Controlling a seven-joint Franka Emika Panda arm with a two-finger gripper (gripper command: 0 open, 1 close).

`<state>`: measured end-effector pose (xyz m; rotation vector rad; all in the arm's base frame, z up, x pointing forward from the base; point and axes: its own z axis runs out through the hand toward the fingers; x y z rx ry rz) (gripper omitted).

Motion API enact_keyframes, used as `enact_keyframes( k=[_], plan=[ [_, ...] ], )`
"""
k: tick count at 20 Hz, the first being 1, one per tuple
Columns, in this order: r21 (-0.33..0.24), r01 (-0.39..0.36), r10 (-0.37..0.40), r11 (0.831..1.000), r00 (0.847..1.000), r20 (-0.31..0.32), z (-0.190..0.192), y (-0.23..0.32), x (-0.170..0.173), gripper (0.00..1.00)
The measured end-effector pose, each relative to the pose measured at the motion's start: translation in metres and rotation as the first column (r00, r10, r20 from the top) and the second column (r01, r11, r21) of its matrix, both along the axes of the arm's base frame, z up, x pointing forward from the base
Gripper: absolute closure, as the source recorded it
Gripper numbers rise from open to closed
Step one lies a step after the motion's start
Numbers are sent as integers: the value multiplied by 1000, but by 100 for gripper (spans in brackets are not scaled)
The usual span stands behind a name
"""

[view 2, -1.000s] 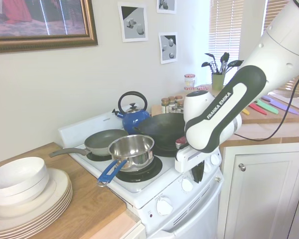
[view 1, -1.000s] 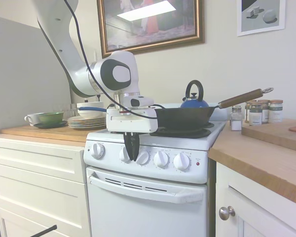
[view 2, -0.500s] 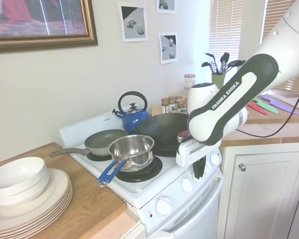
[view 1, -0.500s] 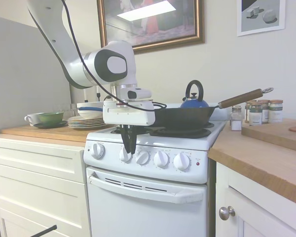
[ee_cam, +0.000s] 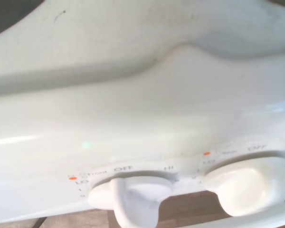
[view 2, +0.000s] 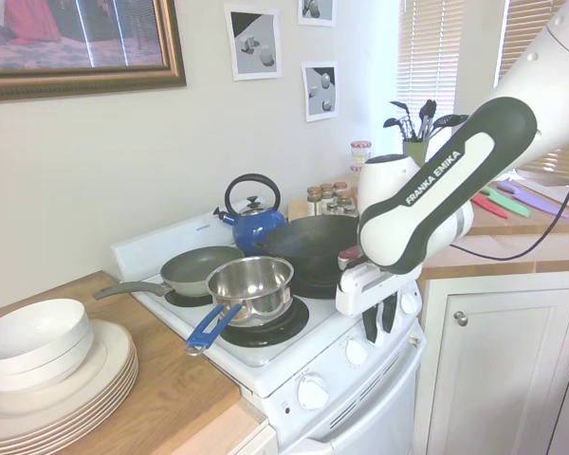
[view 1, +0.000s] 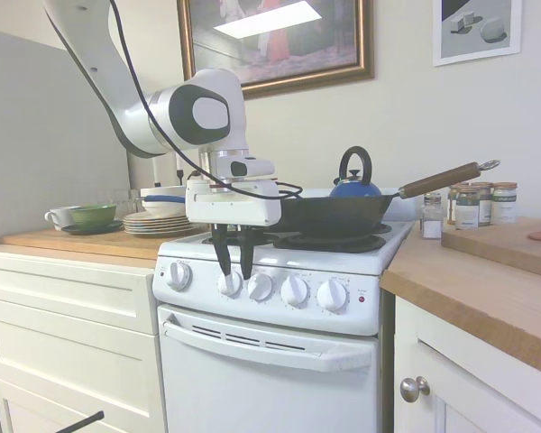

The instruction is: Turn on the stove on the top left

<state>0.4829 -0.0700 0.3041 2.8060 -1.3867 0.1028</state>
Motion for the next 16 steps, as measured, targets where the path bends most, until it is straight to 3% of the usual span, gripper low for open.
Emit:
enact_keyframes(
  k=[16],
  plan=[
    [3, 1, -1, 1000, 1000, 3, 3, 0, -1, 0]
  ],
)
